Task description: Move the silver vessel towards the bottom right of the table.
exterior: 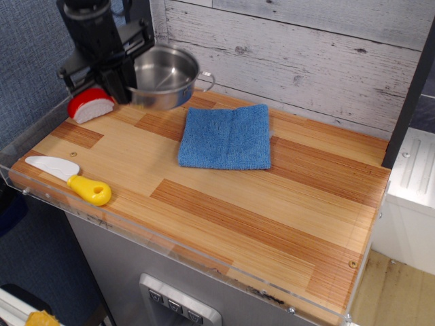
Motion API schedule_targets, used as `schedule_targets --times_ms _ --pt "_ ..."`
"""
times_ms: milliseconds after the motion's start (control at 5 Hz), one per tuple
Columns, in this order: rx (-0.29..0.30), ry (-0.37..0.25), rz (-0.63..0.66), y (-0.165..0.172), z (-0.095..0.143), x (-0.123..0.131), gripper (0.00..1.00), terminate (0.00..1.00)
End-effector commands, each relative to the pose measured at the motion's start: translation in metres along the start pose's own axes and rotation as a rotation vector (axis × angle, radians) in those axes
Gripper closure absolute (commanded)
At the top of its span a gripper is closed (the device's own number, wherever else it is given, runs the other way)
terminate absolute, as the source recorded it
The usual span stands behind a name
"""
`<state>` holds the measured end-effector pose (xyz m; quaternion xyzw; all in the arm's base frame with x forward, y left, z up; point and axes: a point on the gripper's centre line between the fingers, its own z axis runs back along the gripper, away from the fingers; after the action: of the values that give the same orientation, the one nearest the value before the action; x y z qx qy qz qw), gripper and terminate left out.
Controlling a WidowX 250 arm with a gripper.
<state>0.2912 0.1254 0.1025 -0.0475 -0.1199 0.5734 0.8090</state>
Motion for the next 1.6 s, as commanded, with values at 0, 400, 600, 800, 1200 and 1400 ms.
schedule_targets --times_ms 0,400,600,800,1200,1400 --pt "-0.130 -0.037 -0.345 -0.020 0.046 -0.030 1.00 0.00" --pt "-0.178 -0.039 -0.737 -0.018 0.048 -0.080 1.00 0.00" --pt "-0.195 -0.031 -0.858 -0.016 0.045 -0.100 1.00 0.00" --pt "-0.223 -0.003 -0.969 -0.014 0.041 -0.120 1.00 0.00" --pt "-0.202 0.031 -1.139 -0.006 0.013 -0.143 1.00 0.00" --pt "-0.187 0.062 -1.155 -0.011 -0.004 -0.147 1.00 0.00"
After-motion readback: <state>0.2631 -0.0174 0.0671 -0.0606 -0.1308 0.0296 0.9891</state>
